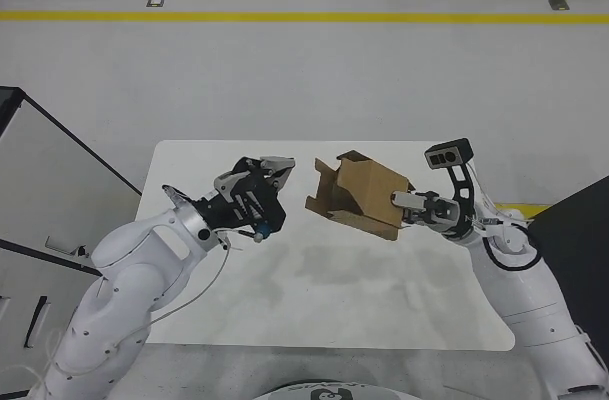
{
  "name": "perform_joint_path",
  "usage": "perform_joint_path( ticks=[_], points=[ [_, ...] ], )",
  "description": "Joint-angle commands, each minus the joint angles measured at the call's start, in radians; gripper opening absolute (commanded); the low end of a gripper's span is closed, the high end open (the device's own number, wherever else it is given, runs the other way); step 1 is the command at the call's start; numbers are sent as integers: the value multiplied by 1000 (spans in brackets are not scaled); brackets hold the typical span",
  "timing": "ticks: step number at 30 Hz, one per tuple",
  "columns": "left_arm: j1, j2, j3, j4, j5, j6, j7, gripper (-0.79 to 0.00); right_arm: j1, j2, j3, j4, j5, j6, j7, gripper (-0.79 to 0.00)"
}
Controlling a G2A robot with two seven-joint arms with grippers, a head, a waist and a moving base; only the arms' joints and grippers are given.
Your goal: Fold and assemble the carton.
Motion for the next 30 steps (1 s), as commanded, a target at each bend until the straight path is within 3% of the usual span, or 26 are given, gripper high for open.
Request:
perform_joint_path(
  ticks=[1, 13, 30],
  points=[
    [3, 0, 4, -1, 2, -8, 9, -785, 9, -4, -6, 7, 19, 6, 9, -785],
    [-15, -3, 70, -37, 37, -39, 96, -785, 48, -24, -51, 54, 44, 71, 0, -785],
    [-33, -9, 125, -23, 53, -72, 102, -785, 37, -42, -65, 42, 18, 74, -17, -785]
  ],
)
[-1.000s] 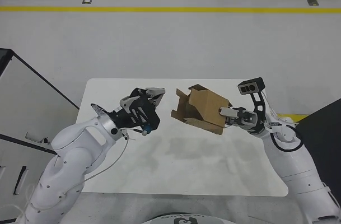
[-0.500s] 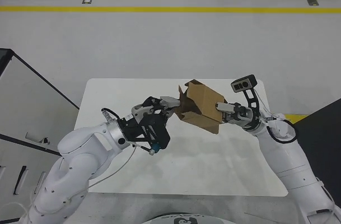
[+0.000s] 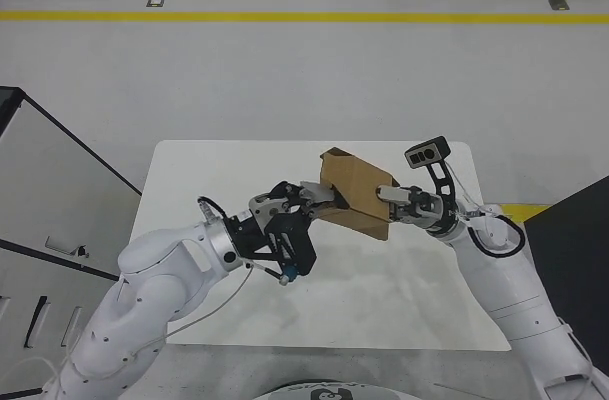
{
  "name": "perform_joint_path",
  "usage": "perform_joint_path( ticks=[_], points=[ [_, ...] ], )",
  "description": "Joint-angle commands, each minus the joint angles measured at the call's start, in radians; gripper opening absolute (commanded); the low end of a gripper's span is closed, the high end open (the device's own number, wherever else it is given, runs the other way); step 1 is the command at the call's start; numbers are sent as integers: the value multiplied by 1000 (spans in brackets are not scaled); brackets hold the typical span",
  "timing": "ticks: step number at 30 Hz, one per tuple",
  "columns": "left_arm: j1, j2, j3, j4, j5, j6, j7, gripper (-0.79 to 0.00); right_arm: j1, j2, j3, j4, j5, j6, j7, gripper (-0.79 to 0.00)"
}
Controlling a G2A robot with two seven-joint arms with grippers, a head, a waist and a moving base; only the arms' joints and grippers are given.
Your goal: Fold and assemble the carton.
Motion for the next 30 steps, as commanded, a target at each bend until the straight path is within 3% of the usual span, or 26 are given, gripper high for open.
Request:
perform_joint_path(
  ticks=[1, 6, 21, 30],
  points=[
    [0, 1, 2, -2, 3, -13, 3, -785, -1, -2, -1, -2, -2, -2, 5, -785],
    [-5, 3, 7, 2, 14, -48, 19, -785, -2, -5, -1, -1, -21, -6, 11, -785],
    [22, 7, -70, 2, -3, -15, 13, -785, -29, -11, 41, -3, -1, -32, 29, -785],
    [17, 6, -34, 6, 9, -41, 31, -785, -29, -17, 41, -10, -12, -26, 31, -785]
  ],
)
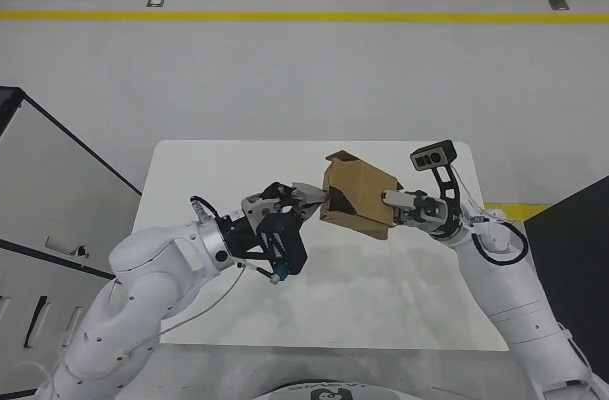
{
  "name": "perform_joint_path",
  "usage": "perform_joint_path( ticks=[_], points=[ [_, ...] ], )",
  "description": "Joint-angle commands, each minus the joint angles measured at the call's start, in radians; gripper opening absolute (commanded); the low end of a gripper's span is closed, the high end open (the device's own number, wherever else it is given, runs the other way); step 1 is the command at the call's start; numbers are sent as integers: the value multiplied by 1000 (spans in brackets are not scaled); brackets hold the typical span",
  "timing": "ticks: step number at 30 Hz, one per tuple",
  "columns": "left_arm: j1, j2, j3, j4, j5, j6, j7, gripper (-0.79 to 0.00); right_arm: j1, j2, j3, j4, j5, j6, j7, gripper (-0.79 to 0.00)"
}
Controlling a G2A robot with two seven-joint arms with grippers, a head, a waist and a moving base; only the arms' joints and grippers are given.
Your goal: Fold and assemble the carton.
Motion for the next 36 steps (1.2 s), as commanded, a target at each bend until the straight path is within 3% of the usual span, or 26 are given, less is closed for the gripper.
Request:
perform_joint_path(
  ticks=[1, 14, 28, 36],
  points=[
    [-5, -1, 14, 1, 4, -3, 2, -785, 1, -1, -1, -1, -2, 2, 2, -785],
    [-47, -7, 77, 10, 32, -24, -7, -785, 5, -9, -4, 2, -28, 13, 3, -785],
    [-26, -2, -11, 2, -5, 3, -12, -785, 5, -15, 20, 34, -4, 14, 10, -785],
    [-18, -1, 8, 2, 4, -18, 3, -785, 7, -19, 20, 33, -4, 22, 20, -785]
  ],
)
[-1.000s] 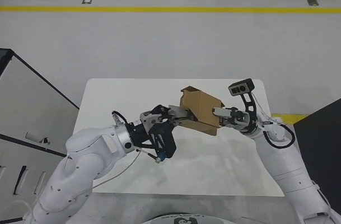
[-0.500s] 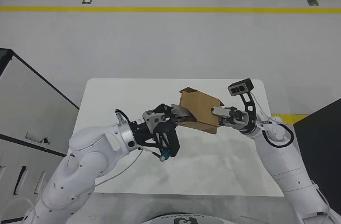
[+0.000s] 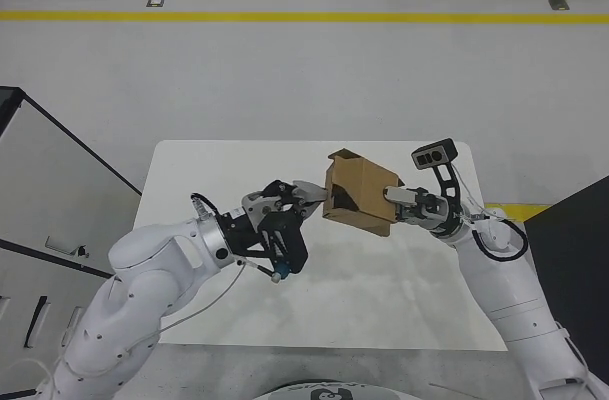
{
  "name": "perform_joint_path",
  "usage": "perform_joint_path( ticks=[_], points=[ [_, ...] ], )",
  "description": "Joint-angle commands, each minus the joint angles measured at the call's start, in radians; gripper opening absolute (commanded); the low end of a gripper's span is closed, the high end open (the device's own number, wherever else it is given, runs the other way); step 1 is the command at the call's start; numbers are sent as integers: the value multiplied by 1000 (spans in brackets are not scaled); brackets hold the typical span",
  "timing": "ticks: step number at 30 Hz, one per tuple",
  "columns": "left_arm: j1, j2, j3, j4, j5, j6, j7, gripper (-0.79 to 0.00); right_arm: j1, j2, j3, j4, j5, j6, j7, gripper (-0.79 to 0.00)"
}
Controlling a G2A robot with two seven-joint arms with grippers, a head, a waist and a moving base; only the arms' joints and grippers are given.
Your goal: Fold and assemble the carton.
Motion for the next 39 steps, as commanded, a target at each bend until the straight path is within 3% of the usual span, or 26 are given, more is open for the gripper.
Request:
perform_joint_path(
  ticks=[1, 17, 30, 39],
  points=[
    [-4, 0, 14, -2, 4, -13, 9, -785, 1, -1, -1, 0, -4, 4, 4, -785],
    [-49, -6, 105, 9, 48, -56, 1, -785, -2, -1, 9, -27, -72, 26, 12, -785],
    [-9, -1, 20, -18, 14, 3, -8, -785, -26, -3, 31, -15, -44, 25, 6, -785],
    [15, 5, 20, -25, 31, -40, 12, -785, -40, -3, 40, -31, -53, 29, 7, -785]
  ],
)
